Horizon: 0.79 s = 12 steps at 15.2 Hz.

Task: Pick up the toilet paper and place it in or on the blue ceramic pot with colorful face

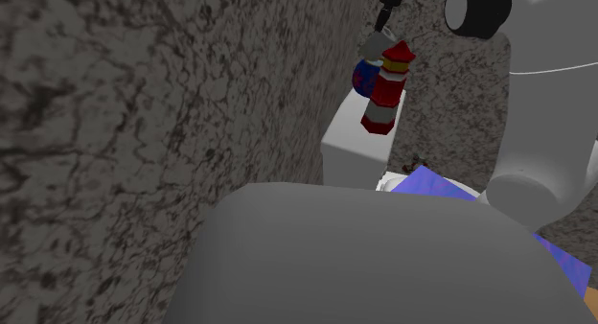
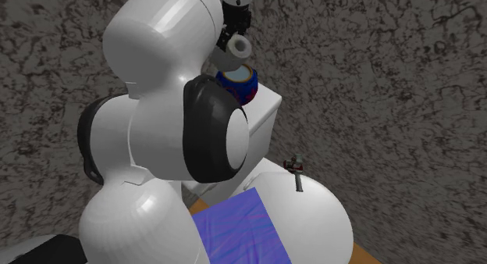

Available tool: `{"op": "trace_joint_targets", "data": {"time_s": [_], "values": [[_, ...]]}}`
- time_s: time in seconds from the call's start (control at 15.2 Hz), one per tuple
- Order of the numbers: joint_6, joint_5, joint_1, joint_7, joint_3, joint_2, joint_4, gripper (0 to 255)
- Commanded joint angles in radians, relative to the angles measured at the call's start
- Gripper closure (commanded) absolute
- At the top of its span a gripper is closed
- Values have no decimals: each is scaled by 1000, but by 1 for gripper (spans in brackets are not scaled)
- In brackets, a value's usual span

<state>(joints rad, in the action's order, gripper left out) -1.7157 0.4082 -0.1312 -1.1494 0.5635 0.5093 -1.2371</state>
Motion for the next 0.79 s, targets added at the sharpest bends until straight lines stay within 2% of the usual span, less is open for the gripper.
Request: {"op": "trace_joint_targets", "data": {"time_s": [0.0,0.2,0.73], "values": [[37,1,-12,4,1,6,43,0],[141,8,-49,16,0,24,167,0],[141,8,-49,16,0,24,167,0]]}}
